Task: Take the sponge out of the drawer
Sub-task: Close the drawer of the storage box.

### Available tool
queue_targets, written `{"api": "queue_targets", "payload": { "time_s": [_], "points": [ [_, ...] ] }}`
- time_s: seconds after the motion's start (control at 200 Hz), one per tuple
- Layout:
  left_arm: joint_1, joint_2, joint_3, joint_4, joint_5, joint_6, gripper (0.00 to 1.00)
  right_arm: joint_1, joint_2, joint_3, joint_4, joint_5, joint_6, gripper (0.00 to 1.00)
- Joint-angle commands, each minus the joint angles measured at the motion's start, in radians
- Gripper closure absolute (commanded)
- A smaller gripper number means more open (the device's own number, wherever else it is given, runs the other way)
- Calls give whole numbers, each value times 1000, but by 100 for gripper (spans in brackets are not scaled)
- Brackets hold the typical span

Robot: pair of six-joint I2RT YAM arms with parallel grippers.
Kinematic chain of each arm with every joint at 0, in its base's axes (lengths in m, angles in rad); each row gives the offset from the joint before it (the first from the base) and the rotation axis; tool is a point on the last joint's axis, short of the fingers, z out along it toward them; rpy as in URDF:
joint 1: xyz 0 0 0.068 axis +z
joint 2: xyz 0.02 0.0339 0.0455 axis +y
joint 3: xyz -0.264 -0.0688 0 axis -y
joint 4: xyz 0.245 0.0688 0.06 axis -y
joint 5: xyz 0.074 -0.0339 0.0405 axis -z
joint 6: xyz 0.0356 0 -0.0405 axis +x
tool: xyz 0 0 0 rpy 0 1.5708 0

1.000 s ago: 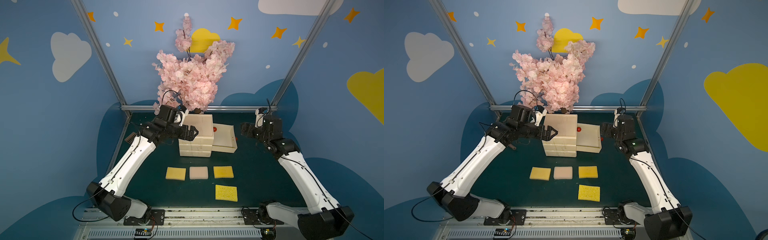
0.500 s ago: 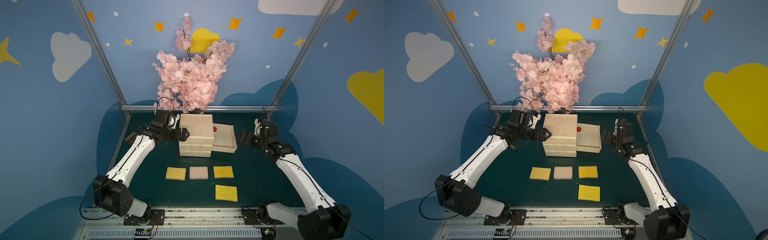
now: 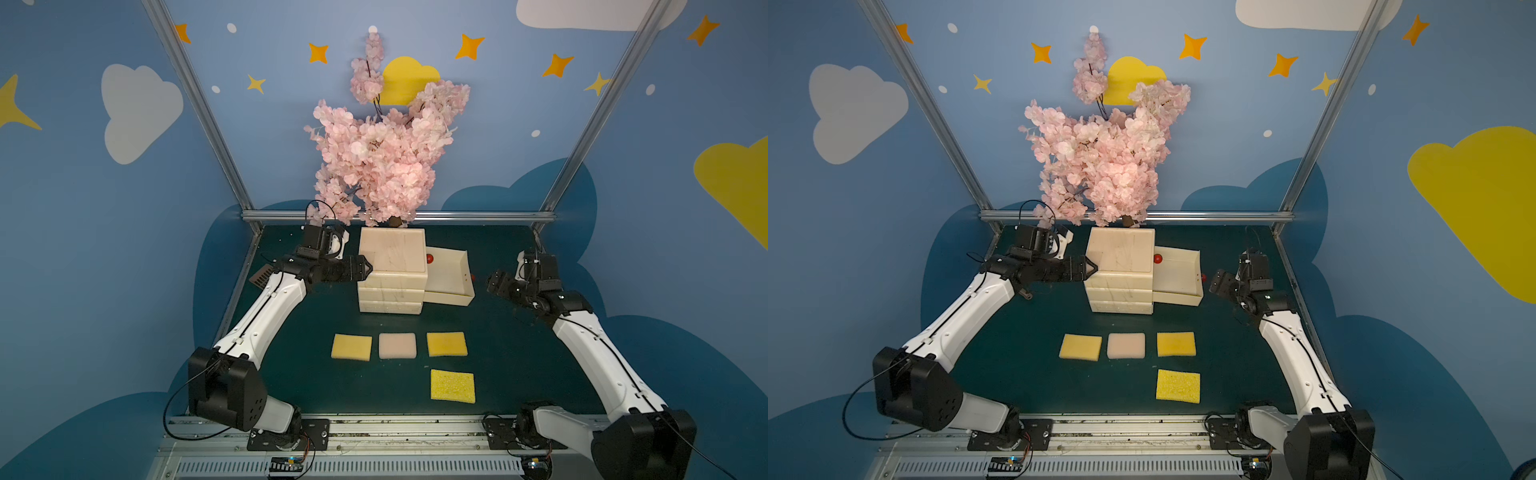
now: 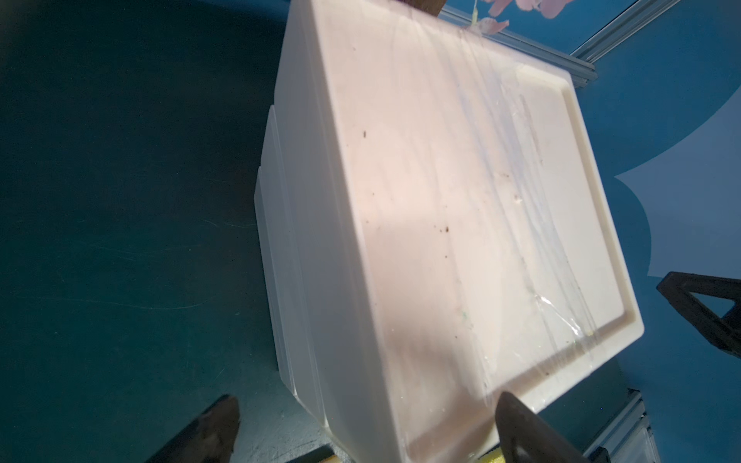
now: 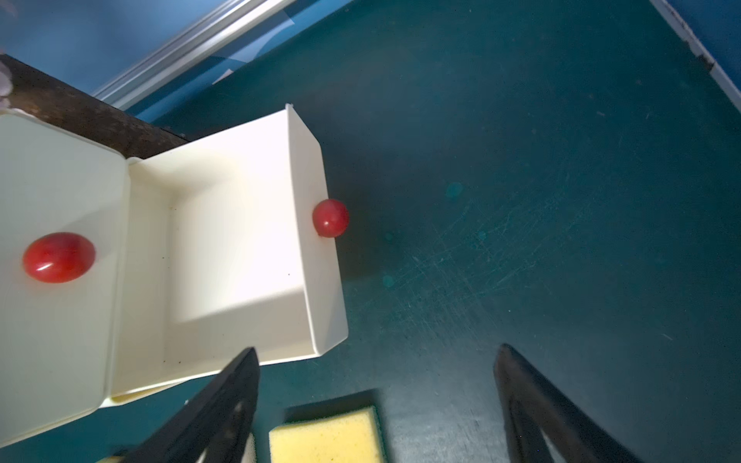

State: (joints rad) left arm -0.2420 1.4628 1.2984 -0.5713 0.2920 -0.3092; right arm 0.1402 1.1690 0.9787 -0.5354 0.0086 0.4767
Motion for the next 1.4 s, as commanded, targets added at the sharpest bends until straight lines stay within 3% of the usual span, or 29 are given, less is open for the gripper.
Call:
{"api": "queue_targets", "payload": {
  "time_s": [0.0,0.426,0.876,1.397],
  "points": [
    [5,2,-8,17,19,-13,1,-23,37,-17,5,-55,31,10],
    [7,11,-13,28,54,-20,1,-46,111,-58,28,-87,81,10],
    [6,5,-13,28,58,-20,1,-55,335,65,-59,-300,-16,10],
    [7,13,-24,48,100,-37,1,-16,309,42,56,-381,-6,10]
  ]
}}
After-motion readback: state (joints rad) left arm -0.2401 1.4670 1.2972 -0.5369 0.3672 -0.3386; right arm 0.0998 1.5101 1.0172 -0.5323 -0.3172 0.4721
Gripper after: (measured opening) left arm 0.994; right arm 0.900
